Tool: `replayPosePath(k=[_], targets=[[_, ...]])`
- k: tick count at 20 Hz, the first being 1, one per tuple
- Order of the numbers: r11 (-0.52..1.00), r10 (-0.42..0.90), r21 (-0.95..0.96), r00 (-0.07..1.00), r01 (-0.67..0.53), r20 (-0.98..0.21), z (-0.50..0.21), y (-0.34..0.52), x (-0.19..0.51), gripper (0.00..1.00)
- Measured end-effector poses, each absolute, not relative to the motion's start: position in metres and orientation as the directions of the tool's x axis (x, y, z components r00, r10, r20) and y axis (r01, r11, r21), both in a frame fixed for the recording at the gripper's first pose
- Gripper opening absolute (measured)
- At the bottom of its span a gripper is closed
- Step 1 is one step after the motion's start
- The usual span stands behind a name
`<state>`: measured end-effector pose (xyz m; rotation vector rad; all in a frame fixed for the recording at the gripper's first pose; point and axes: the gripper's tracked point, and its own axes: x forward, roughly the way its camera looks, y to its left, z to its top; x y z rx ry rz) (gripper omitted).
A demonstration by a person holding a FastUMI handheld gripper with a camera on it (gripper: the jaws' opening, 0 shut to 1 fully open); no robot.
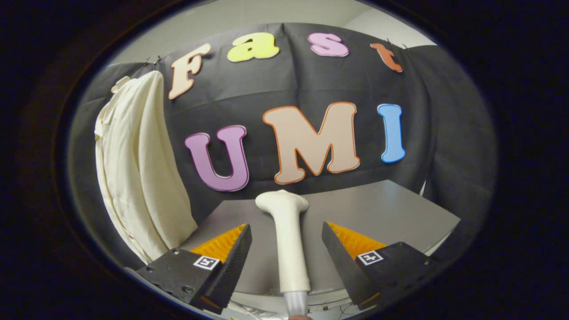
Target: Iron the clothes twice with a garment steamer, once on the left side and once on the right side.
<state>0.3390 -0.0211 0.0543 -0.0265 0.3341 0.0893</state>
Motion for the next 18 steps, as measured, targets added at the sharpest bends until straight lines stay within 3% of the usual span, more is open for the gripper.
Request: replayPosePath(k=[9, 12, 17, 18], targets=[[1.000, 0.027, 0.014, 0.853, -0.023, -0.521, 0.038, -0.032, 0.380, 0.96], [0.998, 0.040, -0.010, 0.836, -0.054, -0.548, 0.035, -0.025, 0.381, 0.82], [0.998, 0.030, -0.023, 0.830, -0.051, -0.558, 0.033, -0.026, 0.381, 0.37], [0.999, 0.029, -0.002, 0.847, -0.035, -0.531, 0.039, -0.026, 0.380, 0.36]])
